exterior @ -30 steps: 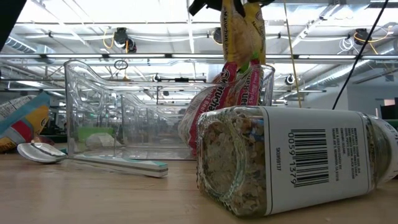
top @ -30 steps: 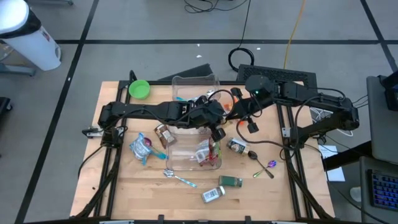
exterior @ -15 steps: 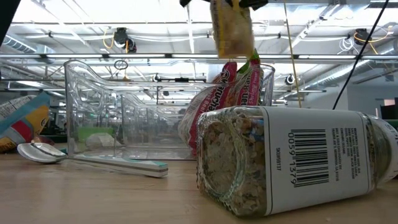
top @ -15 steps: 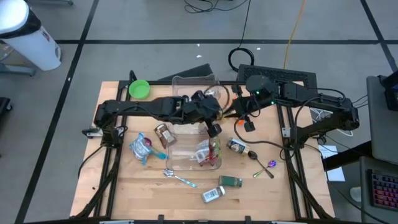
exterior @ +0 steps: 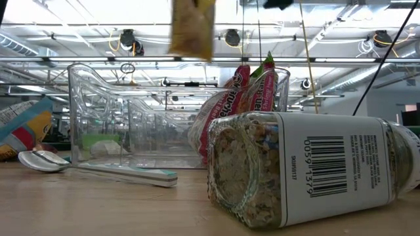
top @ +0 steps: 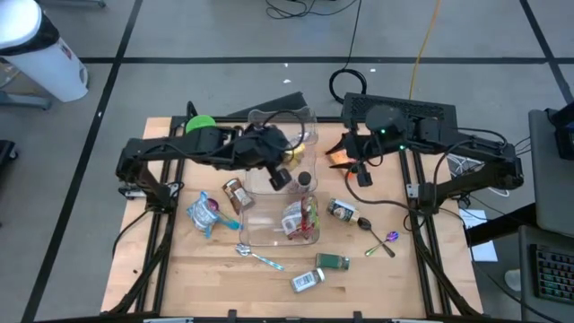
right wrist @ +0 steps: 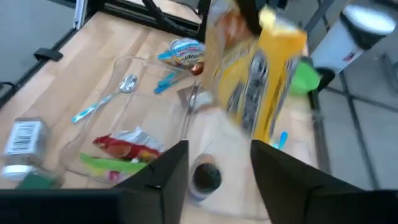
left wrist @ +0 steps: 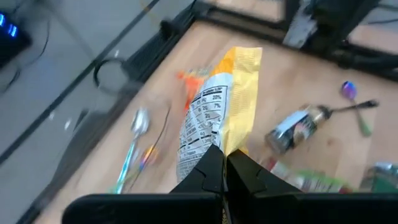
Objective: Pick & Place Food Item
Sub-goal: Put the yellow noodle pack into the bottom transparent bin
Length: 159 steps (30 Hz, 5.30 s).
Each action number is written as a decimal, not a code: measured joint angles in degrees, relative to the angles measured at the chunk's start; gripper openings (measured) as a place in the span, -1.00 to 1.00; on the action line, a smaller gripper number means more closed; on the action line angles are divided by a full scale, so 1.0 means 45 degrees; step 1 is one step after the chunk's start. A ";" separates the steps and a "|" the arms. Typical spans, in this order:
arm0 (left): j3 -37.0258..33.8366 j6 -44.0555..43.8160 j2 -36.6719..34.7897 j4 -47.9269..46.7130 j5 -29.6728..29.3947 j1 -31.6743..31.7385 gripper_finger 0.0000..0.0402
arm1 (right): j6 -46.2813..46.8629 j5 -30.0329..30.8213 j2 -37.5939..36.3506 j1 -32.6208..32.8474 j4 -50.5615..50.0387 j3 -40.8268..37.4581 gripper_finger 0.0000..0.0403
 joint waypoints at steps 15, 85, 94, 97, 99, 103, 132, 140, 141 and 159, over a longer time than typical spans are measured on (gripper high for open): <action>-0.0766 -0.7837 0.0096 -0.3531 0.0219 -0.1848 -1.00 | 0.2258 -0.0049 -0.3508 0.0000 0.2617 -0.5949 0.24; -0.0912 -1.5487 0.3186 -0.2328 -0.0908 -0.2810 -1.00 | 0.4060 -0.0073 -0.9505 0.0000 1.7510 -1.6150 0.20; -0.0912 -1.7249 0.3442 -0.3273 -0.0816 -0.3263 -1.00 | 0.4060 -0.0069 -0.9495 0.0000 1.7385 -1.6150 0.20; -0.0912 -1.7833 0.3446 -0.4053 -0.0539 -0.3430 -1.00 | 0.4060 -0.0073 -0.9495 0.0000 1.7388 -1.6150 0.20; -0.0912 -1.8035 0.3446 -0.4332 -0.0245 -0.3508 -1.00 | 0.4060 -0.0068 -0.9495 0.0000 1.7403 -1.6150 0.19; -0.0912 -1.8055 0.3445 -0.4575 -0.0040 -0.3612 -1.00 | 0.4060 -0.0068 -0.9495 0.0000 1.7398 -1.6150 0.18; -0.0907 -1.7115 0.4727 -0.4435 0.0333 -0.2720 -1.00 | 0.4064 -0.0068 -0.9468 -0.0001 1.7235 -1.6150 0.19; -0.0912 -1.7106 0.5174 -0.3927 0.0522 -0.2764 -0.99 | 0.4060 -0.0068 -0.9456 0.0000 1.7213 -1.6150 0.19; -0.0912 -1.7104 0.5210 -0.3873 0.0508 -0.2769 -0.98 | 0.4060 -0.0068 -0.9461 0.0000 1.7213 -1.6150 0.18; -0.0912 -1.6539 0.5205 -0.3482 0.0219 -0.2749 -0.89 | 0.4060 -0.0068 -0.9461 0.0000 1.7208 -1.6150 0.19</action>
